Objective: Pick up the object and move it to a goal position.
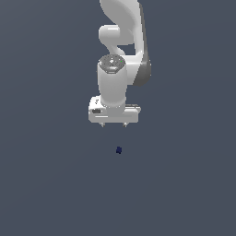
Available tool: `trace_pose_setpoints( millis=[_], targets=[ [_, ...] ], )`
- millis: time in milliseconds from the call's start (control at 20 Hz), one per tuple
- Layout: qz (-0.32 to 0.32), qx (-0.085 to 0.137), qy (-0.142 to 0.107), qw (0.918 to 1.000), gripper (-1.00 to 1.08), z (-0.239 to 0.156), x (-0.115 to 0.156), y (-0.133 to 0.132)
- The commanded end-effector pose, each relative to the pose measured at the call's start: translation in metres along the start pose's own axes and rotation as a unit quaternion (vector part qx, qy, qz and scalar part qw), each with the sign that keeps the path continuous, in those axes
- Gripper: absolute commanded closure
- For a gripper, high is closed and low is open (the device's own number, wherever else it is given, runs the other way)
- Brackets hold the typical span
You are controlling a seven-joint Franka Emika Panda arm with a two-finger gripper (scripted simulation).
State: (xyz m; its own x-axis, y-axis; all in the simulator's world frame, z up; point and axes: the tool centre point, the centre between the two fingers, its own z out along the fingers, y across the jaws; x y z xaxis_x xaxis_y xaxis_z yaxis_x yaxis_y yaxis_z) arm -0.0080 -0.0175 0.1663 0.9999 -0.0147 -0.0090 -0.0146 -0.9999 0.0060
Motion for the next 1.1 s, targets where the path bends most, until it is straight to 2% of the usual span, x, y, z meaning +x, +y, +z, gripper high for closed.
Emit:
trace_pose_setpoints(
  millis=[0, 450, 1050],
  targets=[
    [0.0, 0.0, 0.0, 1.0, -0.92, 0.0, 0.0, 0.0],
    [-0.041, 0.002, -0.011, 0.9991, -0.92, 0.004, -0.008, -0.031],
    [-0.008, 0.003, -0.008, 0.9999, -0.92, 0.02, 0.006, -0.03]
  ],
)
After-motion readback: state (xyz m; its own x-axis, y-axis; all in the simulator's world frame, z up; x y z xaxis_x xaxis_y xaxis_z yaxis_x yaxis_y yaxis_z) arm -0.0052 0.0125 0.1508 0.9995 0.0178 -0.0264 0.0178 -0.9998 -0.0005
